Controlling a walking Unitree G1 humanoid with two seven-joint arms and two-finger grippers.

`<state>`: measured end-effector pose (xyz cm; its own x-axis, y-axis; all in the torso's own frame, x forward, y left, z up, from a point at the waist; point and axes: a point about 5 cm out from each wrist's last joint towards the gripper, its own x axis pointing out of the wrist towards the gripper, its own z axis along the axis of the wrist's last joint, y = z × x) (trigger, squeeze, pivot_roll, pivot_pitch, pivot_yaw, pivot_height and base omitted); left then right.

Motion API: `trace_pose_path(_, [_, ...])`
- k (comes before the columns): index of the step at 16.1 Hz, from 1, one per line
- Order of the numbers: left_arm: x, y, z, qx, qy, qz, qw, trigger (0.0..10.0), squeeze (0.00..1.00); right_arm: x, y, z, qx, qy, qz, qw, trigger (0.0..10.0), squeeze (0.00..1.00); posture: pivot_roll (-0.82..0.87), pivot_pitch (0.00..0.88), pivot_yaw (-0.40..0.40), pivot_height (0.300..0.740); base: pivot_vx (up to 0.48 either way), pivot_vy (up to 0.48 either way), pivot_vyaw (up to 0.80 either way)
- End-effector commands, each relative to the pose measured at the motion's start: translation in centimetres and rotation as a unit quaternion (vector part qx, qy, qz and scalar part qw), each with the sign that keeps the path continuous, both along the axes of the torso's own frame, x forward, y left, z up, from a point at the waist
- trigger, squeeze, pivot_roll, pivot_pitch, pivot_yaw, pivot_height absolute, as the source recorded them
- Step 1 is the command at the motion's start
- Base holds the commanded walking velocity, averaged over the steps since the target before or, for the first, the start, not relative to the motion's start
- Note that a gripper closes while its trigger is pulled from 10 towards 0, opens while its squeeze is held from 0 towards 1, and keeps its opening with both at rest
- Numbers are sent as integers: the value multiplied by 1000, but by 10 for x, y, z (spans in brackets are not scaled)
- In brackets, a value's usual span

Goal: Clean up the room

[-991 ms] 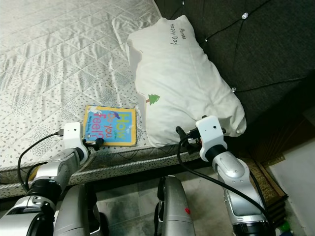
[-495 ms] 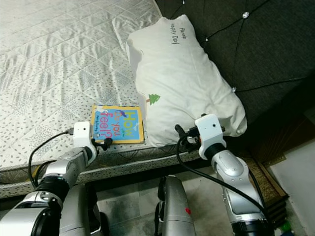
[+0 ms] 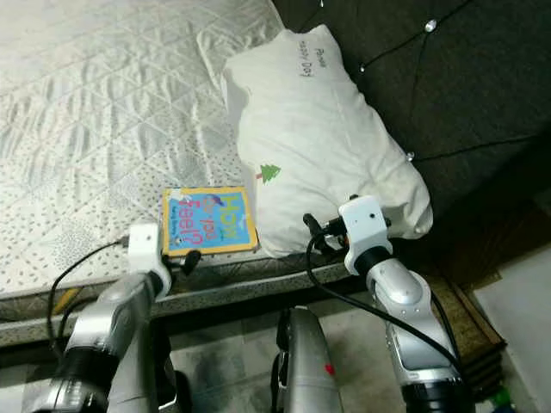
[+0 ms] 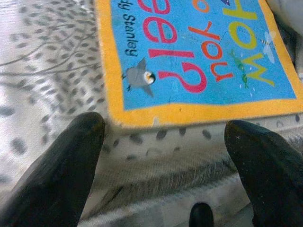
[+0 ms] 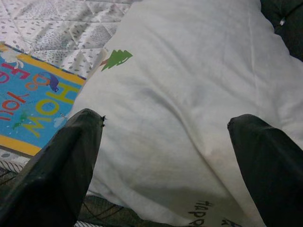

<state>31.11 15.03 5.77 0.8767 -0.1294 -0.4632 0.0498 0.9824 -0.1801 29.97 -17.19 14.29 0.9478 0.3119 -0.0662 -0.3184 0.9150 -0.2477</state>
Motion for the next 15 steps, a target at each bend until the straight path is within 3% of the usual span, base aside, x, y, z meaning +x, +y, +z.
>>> trace_pose_path(1, [-6, -3, 4, 0, -1, -1, 1000, 10000, 0, 0, -7, -3, 0, 4, -13, 1000, 10000, 0, -69, 185, -98, 576, 0, 0, 0])
trace_pose_path(5, [-51, 3, 21, 24, -25, 20, 999, 10000, 0, 4, -3, -7, 5, 4, -13, 1000, 10000, 0, -38, 167, -93, 576, 0, 0, 0])
trace_pose_path(6, [-56, 4, 25, 31, -39, 24, 998, 10000, 0, 5, -2, -8, 7, 4, -13, 1000, 10000, 0, -22, 154, -91, 576, 0, 0, 0])
trace_pose_path(7, [-58, 4, 32, 28, -65, 35, 997, 10000, 0, 7, 0, -8, 12, 3, -13, 1000, 10000, 0, -10, 143, -88, 576, 0, 0, 0])
trace_pose_path(8, [-58, 5, 51, 25, -131, 57, 989, 10000, 0, 11, 7, -8, 26, -2, -10, 1000, 10000, 0, 12, 118, -85, 576, 0, 0, 0])
trace_pose_path(9, [-57, 4, 57, 19, -149, 57, 987, 10000, 0, 13, 11, -7, 31, -4, -8, 999, 10000, 0, 20, 109, -83, 576, 0, 0, 0])
trace_pose_path(10, [-55, 3, 74, 16, -200, 53, 978, 10000, 0, 16, 19, -5, 49, -8, -6, 999, 10000, 0, 38, 82, -79, 576, 0, 0, 0])
trace_pose_path(12, [-53, 6, 88, 20, -242, 53, 969, 10000, 0, 22, 26, -5, 71, -10, -12, 997, 10000, 0, 58, 44, -69, 576, 0, 0, 0])
trace_pose_path(14, [-54, 16, 96, 48, -288, 71, 954, 10000, 0, 32, 32, 0, 132, -13, -38, 990, 10000, 0, 80, 0, -49, 576, 0, 0, 0])
trace_pose_path(15, [-54, 18, 95, 53, -288, 74, 953, 10000, 0, 33, 33, 1, 141, -13, -42, 989, 10000, 0, 83, 0, -45, 576, 0, 0, 0])
